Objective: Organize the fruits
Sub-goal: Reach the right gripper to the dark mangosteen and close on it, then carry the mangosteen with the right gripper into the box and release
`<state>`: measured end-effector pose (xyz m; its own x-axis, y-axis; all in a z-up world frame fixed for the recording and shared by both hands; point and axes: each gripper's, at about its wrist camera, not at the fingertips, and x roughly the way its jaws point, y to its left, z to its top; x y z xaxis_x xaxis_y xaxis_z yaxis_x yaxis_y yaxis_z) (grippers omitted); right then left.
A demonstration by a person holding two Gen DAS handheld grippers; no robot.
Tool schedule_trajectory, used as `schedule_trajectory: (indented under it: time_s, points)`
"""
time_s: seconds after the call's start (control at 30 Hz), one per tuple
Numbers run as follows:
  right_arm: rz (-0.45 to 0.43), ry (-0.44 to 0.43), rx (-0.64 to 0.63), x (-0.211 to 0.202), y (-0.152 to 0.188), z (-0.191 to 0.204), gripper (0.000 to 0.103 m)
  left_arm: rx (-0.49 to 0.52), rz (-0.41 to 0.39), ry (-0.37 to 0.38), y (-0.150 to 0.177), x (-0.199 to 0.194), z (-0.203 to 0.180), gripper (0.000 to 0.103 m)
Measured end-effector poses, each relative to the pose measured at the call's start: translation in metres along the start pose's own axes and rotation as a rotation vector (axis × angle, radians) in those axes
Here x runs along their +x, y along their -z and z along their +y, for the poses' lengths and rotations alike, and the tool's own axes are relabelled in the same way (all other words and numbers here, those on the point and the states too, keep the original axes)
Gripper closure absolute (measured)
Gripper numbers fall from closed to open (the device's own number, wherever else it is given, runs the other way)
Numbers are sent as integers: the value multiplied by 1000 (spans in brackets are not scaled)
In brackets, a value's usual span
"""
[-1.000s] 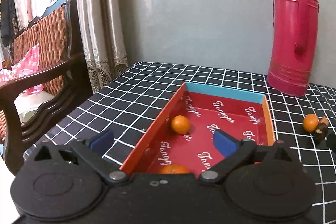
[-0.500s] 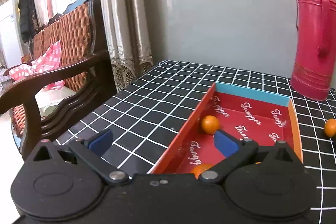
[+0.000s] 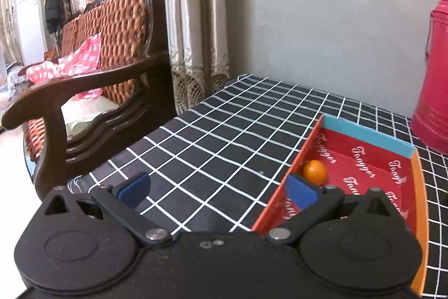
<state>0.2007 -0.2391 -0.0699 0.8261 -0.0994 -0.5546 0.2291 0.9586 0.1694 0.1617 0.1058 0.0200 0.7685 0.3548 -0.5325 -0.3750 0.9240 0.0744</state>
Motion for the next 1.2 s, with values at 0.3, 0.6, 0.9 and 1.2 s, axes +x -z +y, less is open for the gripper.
schedule_trajectory:
  time_s: [0.3,0.6,0.9,1.2]
  points:
    - [46,-37,57,20,-1,-7,34,-19,24,-10,0,3,5,6]
    - [29,-96,78,14,0,-11,64,-11,26,-10,0,3,1,6]
    - [-83,-146,9,-23,1,6,64,-29,38,-22,-1,4,4,6]
    - [-204,-282,-71,-66,4,41,64,-73,57,-68,-2,11,18,6]
